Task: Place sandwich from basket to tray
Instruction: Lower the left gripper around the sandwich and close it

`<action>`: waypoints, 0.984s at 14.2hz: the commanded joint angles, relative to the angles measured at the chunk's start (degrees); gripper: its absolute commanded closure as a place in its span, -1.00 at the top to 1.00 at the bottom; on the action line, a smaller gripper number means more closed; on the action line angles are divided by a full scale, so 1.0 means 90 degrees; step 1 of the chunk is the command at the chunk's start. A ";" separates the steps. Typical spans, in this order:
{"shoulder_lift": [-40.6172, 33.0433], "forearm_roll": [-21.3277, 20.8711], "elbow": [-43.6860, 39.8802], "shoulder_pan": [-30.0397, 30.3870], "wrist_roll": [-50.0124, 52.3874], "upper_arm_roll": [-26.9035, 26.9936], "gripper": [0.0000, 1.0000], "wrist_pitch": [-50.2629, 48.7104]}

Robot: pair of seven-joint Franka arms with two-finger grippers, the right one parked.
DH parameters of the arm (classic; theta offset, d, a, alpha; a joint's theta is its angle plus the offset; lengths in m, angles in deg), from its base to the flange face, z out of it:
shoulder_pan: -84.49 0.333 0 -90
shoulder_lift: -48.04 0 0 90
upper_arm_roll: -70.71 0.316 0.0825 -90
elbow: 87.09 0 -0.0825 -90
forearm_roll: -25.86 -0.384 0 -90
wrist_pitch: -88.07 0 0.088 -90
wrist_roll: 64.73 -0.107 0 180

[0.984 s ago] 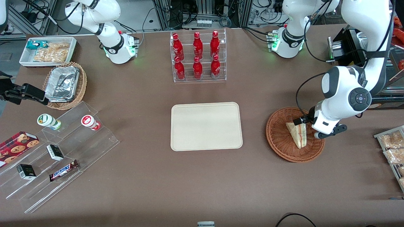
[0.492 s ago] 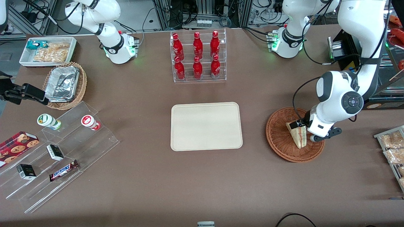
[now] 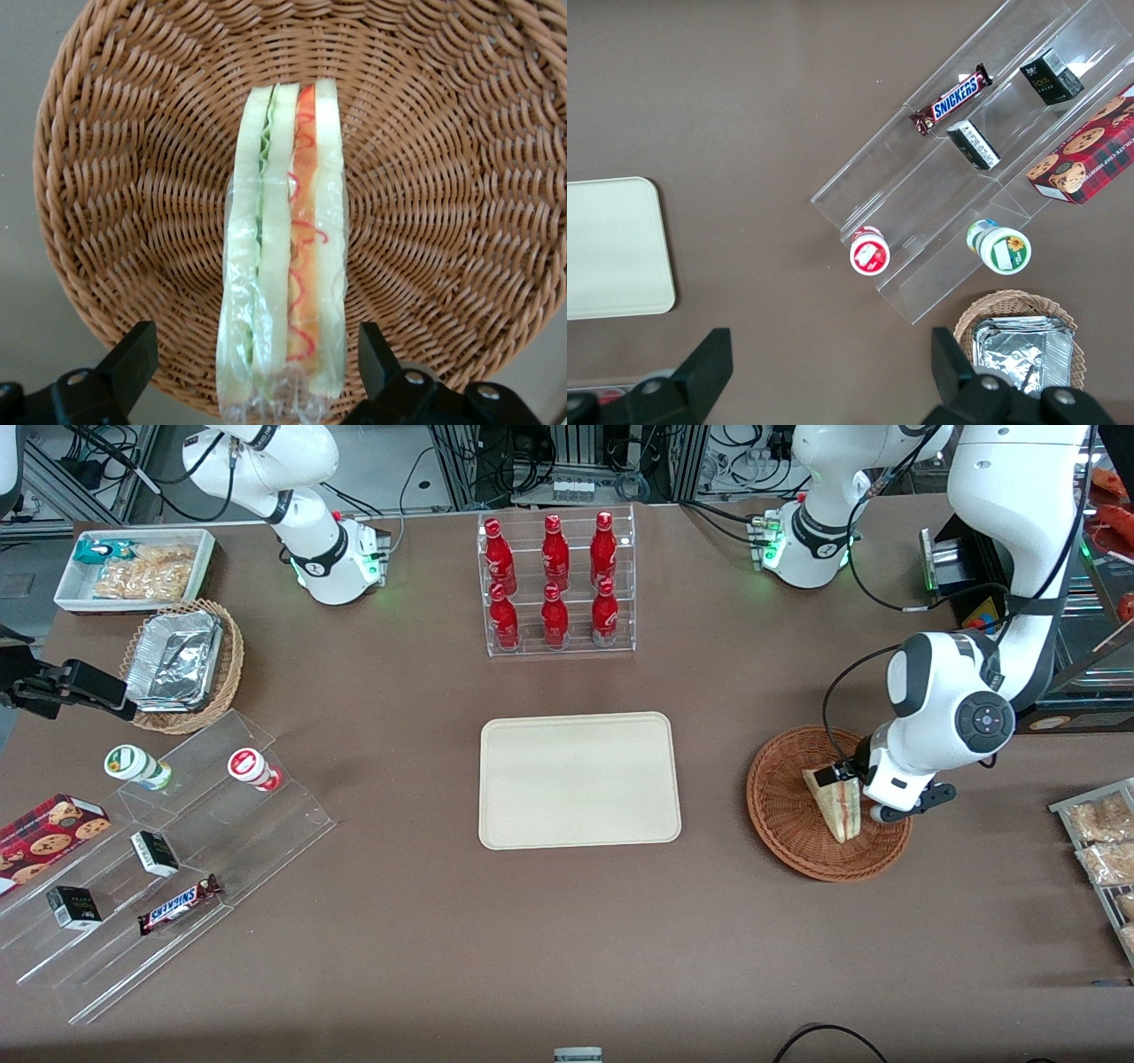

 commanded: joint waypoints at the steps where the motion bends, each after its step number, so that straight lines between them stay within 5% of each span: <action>1: 0.0107 -0.0049 0.0089 -0.0036 0.0084 0.0019 0.60 0.0359; 4: 0.0215 -0.0049 0.0089 -0.0046 0.0172 0.0019 0.28 0.0536; 8: 0.0176 -0.0049 0.0031 -0.0046 0.0153 0.0019 -0.71 0.0488; 14: -0.0117 -0.0049 -0.0730 -0.0337 0.0065 -0.0010 -0.84 -0.0293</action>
